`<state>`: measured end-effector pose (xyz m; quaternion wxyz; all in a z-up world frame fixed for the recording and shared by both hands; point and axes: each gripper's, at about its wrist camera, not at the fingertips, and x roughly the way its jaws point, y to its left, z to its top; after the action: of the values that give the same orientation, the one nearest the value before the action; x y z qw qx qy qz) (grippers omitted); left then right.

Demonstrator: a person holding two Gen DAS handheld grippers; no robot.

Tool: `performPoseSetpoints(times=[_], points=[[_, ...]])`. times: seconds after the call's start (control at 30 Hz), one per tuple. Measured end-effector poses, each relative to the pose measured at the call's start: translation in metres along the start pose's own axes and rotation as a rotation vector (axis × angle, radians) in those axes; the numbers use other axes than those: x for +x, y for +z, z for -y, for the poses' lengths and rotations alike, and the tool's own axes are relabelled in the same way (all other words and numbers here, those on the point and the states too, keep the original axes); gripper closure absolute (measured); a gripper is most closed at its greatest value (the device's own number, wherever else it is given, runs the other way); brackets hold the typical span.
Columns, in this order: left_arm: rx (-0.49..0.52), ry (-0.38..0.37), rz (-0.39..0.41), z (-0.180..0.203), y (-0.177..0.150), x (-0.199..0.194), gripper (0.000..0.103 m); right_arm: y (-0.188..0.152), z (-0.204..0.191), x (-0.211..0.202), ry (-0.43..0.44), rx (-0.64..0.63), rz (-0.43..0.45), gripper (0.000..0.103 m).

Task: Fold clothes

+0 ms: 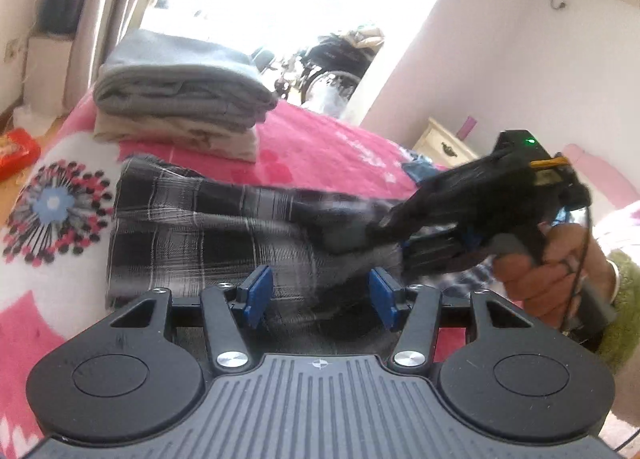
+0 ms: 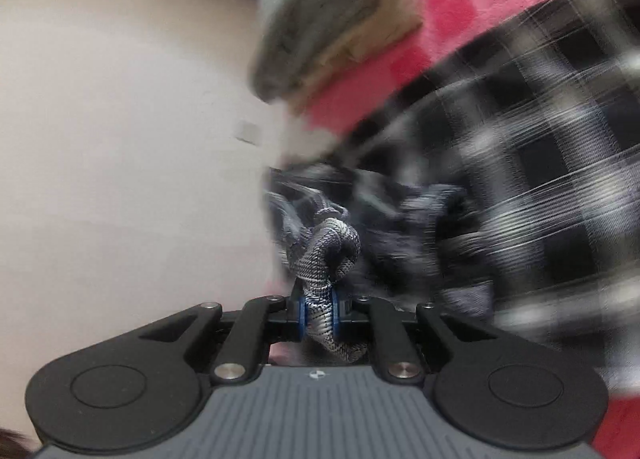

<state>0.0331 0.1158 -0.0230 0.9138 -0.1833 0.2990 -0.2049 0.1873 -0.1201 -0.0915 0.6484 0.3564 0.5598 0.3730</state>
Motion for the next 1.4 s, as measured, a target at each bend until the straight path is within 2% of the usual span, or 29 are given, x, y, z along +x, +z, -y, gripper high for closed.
performPoseSetpoints(times=[0.07, 0.13, 0.3, 0.37, 0.43, 0.5, 0.57, 0.6, 0.67, 0.73, 0.9, 1.03, 1.27, 1.4], points=[[-0.009, -0.031, 0.013, 0.001, 0.003, -0.001, 0.049, 0.000, -0.001, -0.008, 0.112, 0.053, -0.007, 0.090], [-0.024, -0.041, 0.009, 0.000, 0.005, 0.001, 0.049, -0.001, 0.002, -0.010, 0.126, 0.069, -0.015, 0.090], [0.001, 0.010, -0.042, -0.003, 0.001, 0.019, 0.049, 0.006, 0.031, -0.001, -0.140, 0.073, 0.005, 0.089], [0.029, 0.040, -0.065, -0.003, -0.002, 0.028, 0.049, 0.007, 0.031, 0.000, -0.164, 0.032, 0.030, 0.089], [0.082, 0.094, -0.105, 0.002, -0.006, 0.039, 0.049, 0.005, 0.021, 0.003, -0.219, -0.061, 0.048, 0.085], [0.138, 0.157, -0.156, 0.008, -0.010, 0.052, 0.050, -0.003, 0.008, 0.006, -0.322, -0.194, 0.076, 0.082], [0.185, 0.205, -0.185, 0.011, -0.015, 0.061, 0.050, -0.015, -0.007, 0.007, -0.413, -0.339, 0.119, 0.071], [0.203, 0.221, -0.191, 0.012, -0.017, 0.063, 0.050, -0.022, -0.012, 0.006, -0.449, -0.399, 0.143, 0.059], [0.223, 0.240, -0.199, 0.014, -0.020, 0.065, 0.050, -0.035, -0.021, 0.002, -0.514, -0.513, 0.194, 0.054], [0.224, 0.243, -0.204, 0.013, -0.020, 0.065, 0.050, -0.036, -0.017, -0.001, -0.521, -0.499, 0.202, 0.049], [0.240, 0.252, -0.218, 0.013, -0.021, 0.067, 0.049, -0.022, 0.018, -0.006, -0.400, -0.266, 0.181, 0.048], [0.248, 0.259, -0.220, 0.013, -0.024, 0.068, 0.049, -0.018, 0.026, 0.001, -0.369, -0.239, 0.158, 0.043], [0.255, 0.248, -0.212, 0.011, -0.027, 0.068, 0.049, -0.014, 0.035, 0.000, -0.303, -0.189, 0.146, 0.040], [0.256, 0.246, -0.210, 0.010, -0.028, 0.068, 0.049, -0.012, 0.040, 0.007, -0.299, -0.184, 0.126, 0.037]])
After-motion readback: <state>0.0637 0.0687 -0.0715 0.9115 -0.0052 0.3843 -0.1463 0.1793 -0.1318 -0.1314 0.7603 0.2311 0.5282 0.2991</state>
